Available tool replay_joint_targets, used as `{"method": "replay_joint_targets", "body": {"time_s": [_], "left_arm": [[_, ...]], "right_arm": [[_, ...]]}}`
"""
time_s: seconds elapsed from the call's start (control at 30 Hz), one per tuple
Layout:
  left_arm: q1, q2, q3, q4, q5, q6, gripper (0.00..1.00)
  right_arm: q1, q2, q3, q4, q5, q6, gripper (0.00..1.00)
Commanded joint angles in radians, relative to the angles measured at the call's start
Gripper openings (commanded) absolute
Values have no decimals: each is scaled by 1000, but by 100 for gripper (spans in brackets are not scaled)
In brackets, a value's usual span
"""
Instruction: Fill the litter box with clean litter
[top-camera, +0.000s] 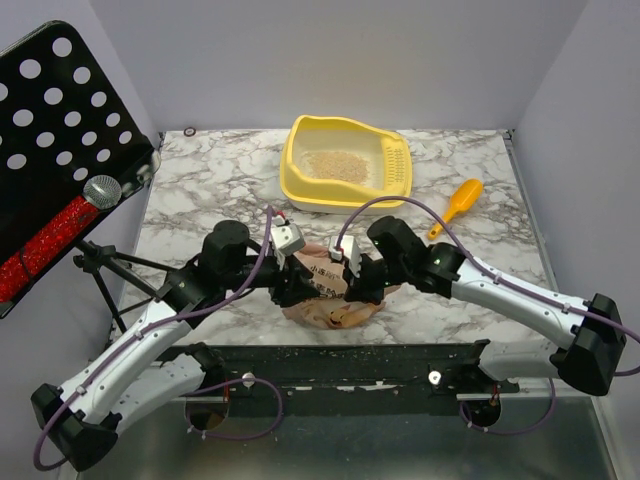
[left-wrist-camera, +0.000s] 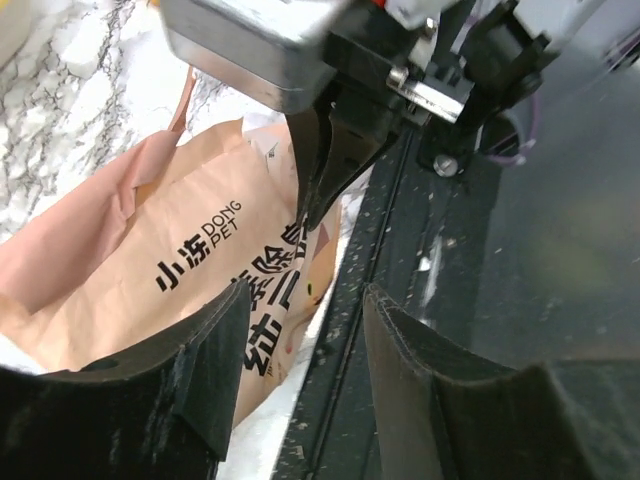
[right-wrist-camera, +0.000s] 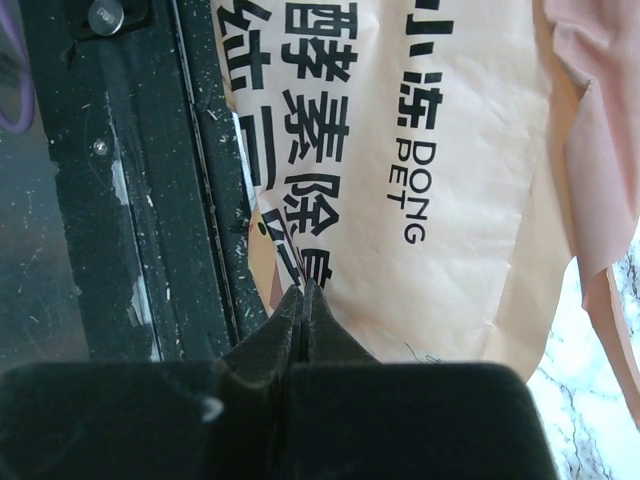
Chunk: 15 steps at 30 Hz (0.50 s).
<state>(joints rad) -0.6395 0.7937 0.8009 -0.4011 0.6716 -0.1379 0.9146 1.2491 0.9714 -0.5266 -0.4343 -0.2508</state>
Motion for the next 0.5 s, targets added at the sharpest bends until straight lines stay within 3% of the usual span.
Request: {"method": "replay_joint_targets", "body": {"time_s": [0.0, 0.47], "left_arm": [[-81, 42, -29, -6, -142, 208, 58], [-157, 131, -127, 160, -245, 339, 64]], "right_arm": [[-8, -27, -11, -6, -53, 19, 0], [-13, -63, -56, 25, -81, 51, 0]]}}
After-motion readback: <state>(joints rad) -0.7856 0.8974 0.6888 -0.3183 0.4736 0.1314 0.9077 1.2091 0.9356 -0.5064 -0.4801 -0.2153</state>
